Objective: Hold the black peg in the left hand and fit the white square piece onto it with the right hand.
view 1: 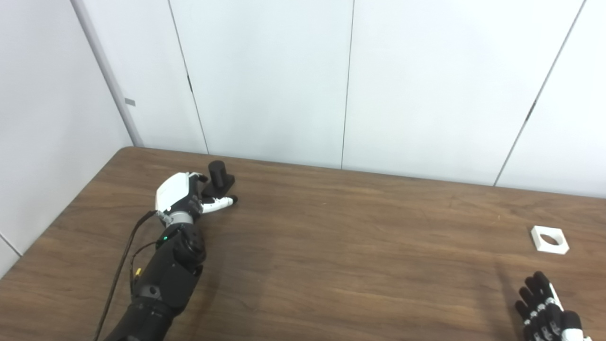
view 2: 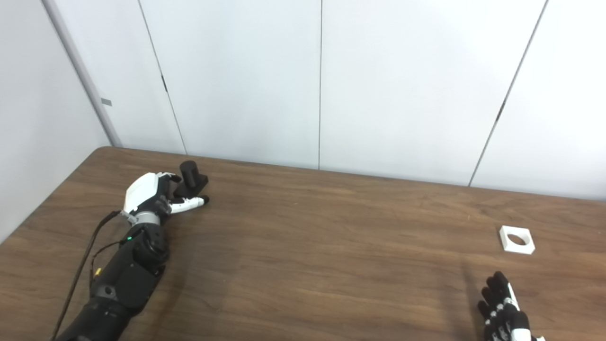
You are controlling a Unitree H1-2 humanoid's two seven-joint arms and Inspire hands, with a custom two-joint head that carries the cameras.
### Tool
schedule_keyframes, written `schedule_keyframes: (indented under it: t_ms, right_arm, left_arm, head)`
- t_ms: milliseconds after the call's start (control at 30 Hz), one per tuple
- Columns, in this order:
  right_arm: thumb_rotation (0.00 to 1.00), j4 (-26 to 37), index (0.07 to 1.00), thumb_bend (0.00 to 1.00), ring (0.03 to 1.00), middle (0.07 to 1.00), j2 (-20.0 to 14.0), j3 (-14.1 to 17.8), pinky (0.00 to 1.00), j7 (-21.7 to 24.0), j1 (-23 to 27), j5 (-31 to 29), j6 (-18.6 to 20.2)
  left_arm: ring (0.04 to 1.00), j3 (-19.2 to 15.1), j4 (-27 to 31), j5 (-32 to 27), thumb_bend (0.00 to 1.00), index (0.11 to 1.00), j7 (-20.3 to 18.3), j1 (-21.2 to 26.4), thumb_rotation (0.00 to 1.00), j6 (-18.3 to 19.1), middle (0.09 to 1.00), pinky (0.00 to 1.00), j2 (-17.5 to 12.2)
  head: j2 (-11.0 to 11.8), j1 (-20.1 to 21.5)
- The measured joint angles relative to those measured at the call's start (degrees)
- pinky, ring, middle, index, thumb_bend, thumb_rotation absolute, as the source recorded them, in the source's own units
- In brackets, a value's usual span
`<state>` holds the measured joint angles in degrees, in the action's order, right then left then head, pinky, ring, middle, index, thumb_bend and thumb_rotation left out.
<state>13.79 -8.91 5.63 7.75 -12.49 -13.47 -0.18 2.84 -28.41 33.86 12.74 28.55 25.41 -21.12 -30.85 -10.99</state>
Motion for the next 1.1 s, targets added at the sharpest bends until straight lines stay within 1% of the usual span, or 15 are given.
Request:
schedule_keyframes:
  t_ms: [167,400,600,900,1100]
  right_arm:
    - [1.00,0.0,1.000,0.62,1.000,1.000,0.0,0.0,1.00,0.0,0.0,-0.1,0.1]
    - [1.00,0.0,1.000,0.60,1.000,1.000,-0.1,0.0,1.00,0.0,0.0,-0.4,-0.4]
    - [1.00,0.0,1.000,0.59,1.000,1.000,-0.1,0.0,1.00,0.0,0.0,-0.4,-0.4]
    - [1.00,0.1,1.000,0.61,1.000,1.000,-0.1,0.0,1.00,0.0,-0.1,-0.4,-0.3]
    - [1.00,0.1,1.000,0.60,1.000,1.000,-0.1,0.0,1.00,0.0,-0.1,0.2,-0.2]
  left_arm:
    - [0.980,0.6,0.0,0.1,0.85,0.793,0.1,0.0,0.43,0.6,0.934,0.99,-0.2]
    - [0.971,0.8,-1.2,3.0,0.84,0.786,0.2,0.5,0.41,0.9,0.932,0.98,-0.2]
    - [0.971,0.9,-1.7,3.1,0.83,0.761,0.3,0.8,0.40,1.0,0.927,0.97,-0.2]
    - [0.952,1.8,-3.7,2.5,0.81,0.724,0.7,2.5,0.39,0.9,0.897,0.95,-0.5]
    - [0.933,1.9,-4.9,1.8,0.79,0.679,1.4,3.1,0.35,0.3,0.878,0.92,-0.9]
  head:
    - [-0.2,-0.7]
    - [-0.4,-0.4]
    - [-0.4,-0.3]
    - [-0.4,0.2]
    - [-0.4,0.3]
